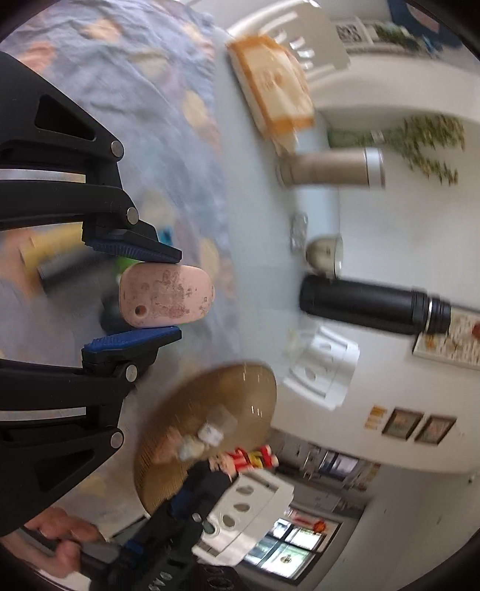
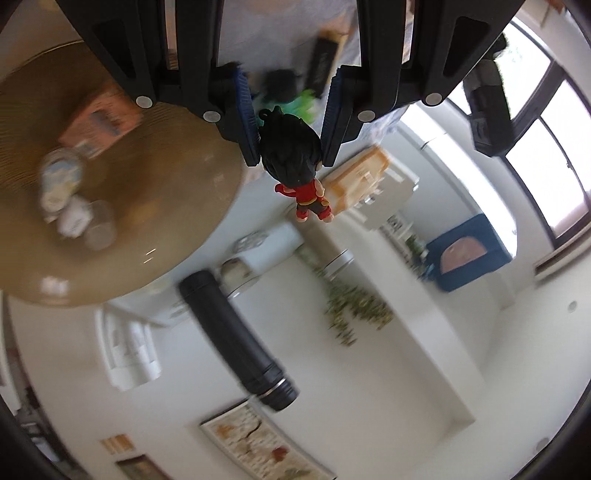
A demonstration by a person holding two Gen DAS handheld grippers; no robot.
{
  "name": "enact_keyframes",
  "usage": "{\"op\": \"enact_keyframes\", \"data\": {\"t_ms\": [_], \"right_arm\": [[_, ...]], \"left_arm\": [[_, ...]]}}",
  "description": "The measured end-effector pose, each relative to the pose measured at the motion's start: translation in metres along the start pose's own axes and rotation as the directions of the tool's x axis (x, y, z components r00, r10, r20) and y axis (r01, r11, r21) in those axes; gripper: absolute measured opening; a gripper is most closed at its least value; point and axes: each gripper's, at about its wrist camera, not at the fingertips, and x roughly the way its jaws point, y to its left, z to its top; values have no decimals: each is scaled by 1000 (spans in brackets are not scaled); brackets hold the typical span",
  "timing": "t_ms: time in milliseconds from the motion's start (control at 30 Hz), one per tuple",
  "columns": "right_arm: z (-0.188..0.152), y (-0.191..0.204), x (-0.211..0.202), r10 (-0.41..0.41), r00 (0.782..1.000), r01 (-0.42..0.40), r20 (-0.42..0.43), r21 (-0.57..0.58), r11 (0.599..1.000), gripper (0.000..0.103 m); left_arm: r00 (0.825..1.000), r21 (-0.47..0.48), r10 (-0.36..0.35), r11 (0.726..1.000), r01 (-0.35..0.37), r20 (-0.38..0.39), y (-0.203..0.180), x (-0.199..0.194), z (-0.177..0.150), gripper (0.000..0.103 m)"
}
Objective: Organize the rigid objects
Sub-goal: 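Carry the pink case and the figure into the amber bowl and release both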
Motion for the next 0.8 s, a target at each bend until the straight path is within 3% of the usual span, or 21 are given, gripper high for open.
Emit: {"op": "enact_keyframes", "data": {"t_ms": [100, 267, 400, 600, 633, 667, 700, 733, 767, 800], "right_arm": [[7, -17, -9, -28, 999, 27, 21, 51, 998, 33], [18, -37, -23, -168, 985, 165, 49, 62, 984, 33], [23, -61, -31, -158, 986, 149, 52, 151, 977, 33], [26, -63, -30, -163, 986, 156, 40, 145, 977, 34], [27, -62, -29, -156, 987, 148, 43, 147, 978, 40], [27, -61, -30, -129, 990, 120, 54, 147, 982, 58], [28, -58, -31, -112, 991, 101, 69, 144, 984, 68], [28, -53, -32, -104, 991, 93, 82, 136, 986, 83], [29, -47, -33, -101, 990, 89, 94, 123, 988, 93], [29, -43, -35, -105, 989, 94, 104, 110, 990, 97]], "left_arm": [[1000, 30, -26, 999, 25, 4, -24, 10, 10, 32], [996, 55, -83, 995, 83, -12, -55, 28, 19, 32], [992, 70, -123, 990, 124, -19, -76, 39, 25, 32], [989, 119, -148, 982, 150, -25, -101, 48, 29, 32], [989, 126, -145, 981, 146, -22, -103, 48, 29, 37], [990, 128, -140, 982, 140, -15, -104, 48, 29, 54], [990, 127, -138, 982, 138, -8, -104, 47, 29, 80], [991, 125, -137, 983, 136, -1, -103, 45, 28, 93], [990, 124, -138, 983, 137, 2, -102, 44, 28, 102], [990, 120, -138, 983, 136, 7, -100, 42, 28, 102]]}}
